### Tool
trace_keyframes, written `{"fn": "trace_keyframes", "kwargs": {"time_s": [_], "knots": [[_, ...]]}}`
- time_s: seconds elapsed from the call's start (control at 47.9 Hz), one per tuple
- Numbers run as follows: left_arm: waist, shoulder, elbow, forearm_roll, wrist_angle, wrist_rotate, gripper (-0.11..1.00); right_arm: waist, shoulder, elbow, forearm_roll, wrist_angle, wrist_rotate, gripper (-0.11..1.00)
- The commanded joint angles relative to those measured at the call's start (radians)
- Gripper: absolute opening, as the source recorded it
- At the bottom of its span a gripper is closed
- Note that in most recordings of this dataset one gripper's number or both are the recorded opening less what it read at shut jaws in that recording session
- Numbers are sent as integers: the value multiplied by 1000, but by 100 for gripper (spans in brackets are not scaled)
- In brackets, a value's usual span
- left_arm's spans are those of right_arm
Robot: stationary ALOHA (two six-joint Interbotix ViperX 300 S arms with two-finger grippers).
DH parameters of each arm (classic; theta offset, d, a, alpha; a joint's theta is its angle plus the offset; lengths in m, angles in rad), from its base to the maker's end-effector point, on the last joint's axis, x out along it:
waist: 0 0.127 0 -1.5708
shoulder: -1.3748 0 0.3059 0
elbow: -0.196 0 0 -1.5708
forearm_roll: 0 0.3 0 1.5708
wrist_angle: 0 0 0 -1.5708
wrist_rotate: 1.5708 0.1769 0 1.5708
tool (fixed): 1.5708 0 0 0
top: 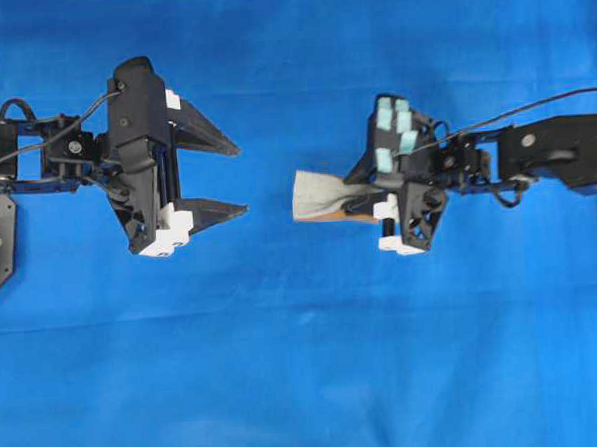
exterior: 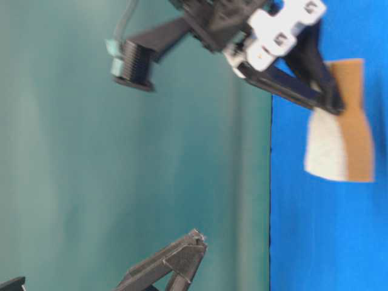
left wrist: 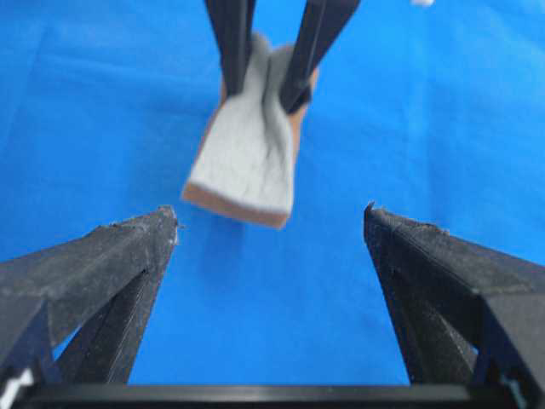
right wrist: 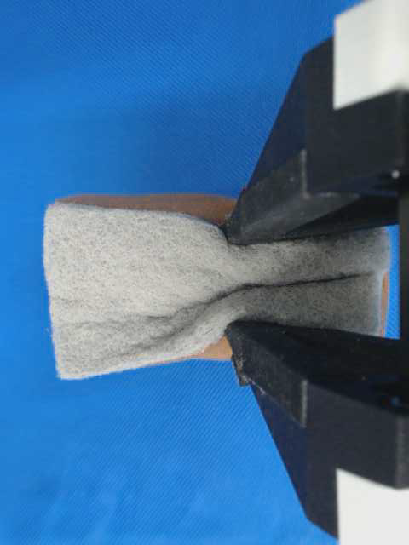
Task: Hand over the sponge with the left arm and wipe it with the right arm.
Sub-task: 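Rub the sponge back and forth on the table with the right gripper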
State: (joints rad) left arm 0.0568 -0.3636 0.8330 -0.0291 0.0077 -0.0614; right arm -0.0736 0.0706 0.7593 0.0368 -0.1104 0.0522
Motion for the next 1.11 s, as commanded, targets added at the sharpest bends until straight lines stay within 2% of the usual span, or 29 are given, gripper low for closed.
{"fn": "trace_keyframes", "kwargs": {"time_s": [0.0, 0.376, 0.856, 0.96, 1.085], "knots": [[-3, -8, -6, -2, -11, 2, 88, 2, 12, -28, 3, -11, 2, 37], [-3, -6, 3, 0, -21, 2, 88, -6, 69, -31, 5, -29, 2, 34], [-3, -5, 8, 0, -43, 2, 88, -199, 67, -32, -12, -72, -14, 34], [-3, -3, 9, 0, -44, 2, 88, -210, 67, -32, -14, -75, -14, 34], [-3, -3, 9, 0, -44, 2, 88, -184, 67, -29, -9, -72, -6, 34]]}}
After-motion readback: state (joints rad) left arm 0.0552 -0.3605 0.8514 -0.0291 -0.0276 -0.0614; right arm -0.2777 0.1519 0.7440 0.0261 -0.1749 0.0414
